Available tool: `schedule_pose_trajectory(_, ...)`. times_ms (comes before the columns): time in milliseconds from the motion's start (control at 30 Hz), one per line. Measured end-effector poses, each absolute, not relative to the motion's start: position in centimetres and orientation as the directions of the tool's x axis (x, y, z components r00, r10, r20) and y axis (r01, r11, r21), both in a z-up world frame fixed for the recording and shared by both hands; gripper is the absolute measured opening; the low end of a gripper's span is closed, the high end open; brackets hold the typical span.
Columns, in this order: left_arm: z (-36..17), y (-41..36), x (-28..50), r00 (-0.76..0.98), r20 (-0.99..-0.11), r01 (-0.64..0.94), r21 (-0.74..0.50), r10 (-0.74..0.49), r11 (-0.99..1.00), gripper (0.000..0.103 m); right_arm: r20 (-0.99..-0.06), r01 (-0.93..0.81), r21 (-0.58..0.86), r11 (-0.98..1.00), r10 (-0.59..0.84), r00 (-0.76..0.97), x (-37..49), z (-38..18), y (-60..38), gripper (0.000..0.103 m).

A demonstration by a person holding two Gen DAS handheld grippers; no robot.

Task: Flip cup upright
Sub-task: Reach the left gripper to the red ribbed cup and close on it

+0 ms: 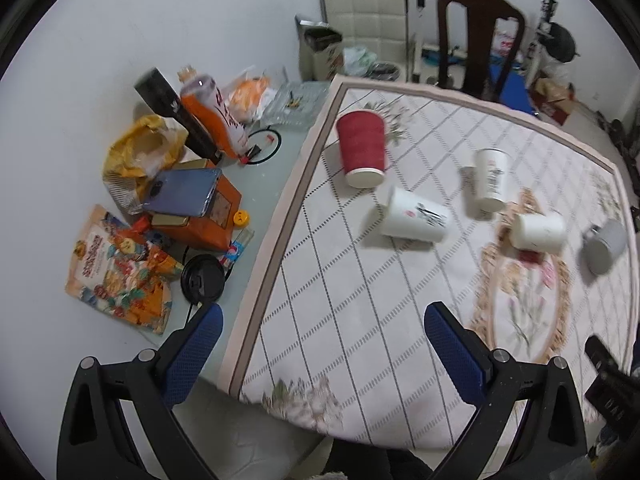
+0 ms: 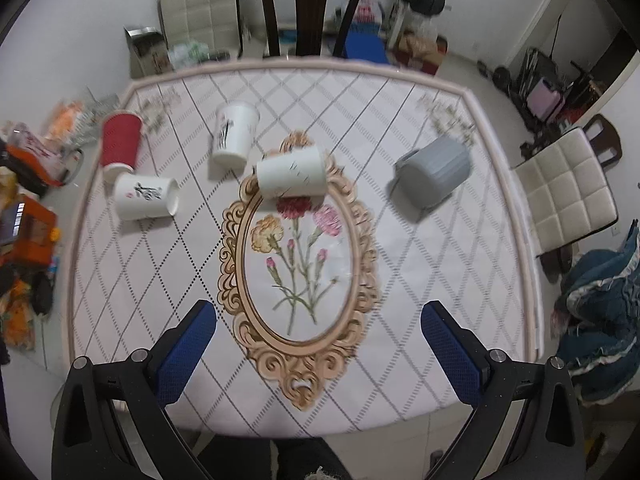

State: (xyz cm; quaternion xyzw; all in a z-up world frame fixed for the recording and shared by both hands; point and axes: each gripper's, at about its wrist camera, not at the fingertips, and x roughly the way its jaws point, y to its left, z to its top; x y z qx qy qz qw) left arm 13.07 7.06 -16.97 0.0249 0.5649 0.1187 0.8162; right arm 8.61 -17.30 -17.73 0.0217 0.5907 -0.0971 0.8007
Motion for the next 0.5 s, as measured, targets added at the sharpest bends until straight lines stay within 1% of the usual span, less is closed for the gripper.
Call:
schedule_pose_trajectory(167, -20.0, 8.9, 18.5, 0.280, -0.935, -0.163, 0.177, 0.217, 0.971, 0.103, -0.972, 0.190, -0.093, 0.977, -0.131, 0.196, 13.3, -22.6, -15.2, 0.103)
schedule_pose_trajectory(500, -25.6, 10.5, 29.1, 0.204, -0.965, -0.128, 0.143, 0.167, 0.981, 0.103, -0.987, 0.215, -0.117, 0.970, -0.138, 0.087, 20.5, -27.8, -13.3, 0.103)
